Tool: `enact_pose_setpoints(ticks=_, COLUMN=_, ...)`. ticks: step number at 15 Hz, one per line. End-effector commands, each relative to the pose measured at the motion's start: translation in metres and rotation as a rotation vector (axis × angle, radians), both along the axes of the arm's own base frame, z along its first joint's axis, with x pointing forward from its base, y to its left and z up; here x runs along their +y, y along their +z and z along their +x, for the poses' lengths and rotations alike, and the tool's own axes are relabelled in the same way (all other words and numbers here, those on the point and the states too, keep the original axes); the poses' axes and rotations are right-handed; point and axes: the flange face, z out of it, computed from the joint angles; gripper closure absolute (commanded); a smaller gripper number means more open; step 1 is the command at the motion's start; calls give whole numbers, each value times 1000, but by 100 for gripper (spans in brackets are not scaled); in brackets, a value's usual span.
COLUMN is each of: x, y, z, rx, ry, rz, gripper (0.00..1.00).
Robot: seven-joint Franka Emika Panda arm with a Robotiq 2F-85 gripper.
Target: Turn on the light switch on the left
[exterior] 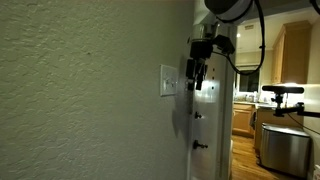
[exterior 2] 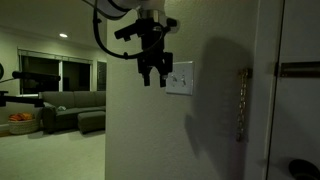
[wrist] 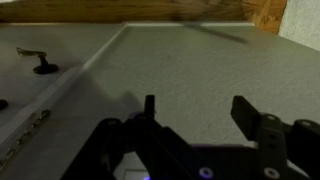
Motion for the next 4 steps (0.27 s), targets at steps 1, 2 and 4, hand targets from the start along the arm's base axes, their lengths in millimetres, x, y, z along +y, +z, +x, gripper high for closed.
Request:
enact_pose_setpoints(ticks=1, x=-10, y=-12, z=-26, rx=63, ry=-18, rz=10, gripper=0)
enact_pose_setpoints(ticks=2, x=-4, y=-8, z=-5, rx=36, ry=-8, rz=2, gripper=0)
enact_pose_setpoints(ticks=4, x=-5, y=-11, z=-5, rx=40, ry=-8, rz=3, gripper=0)
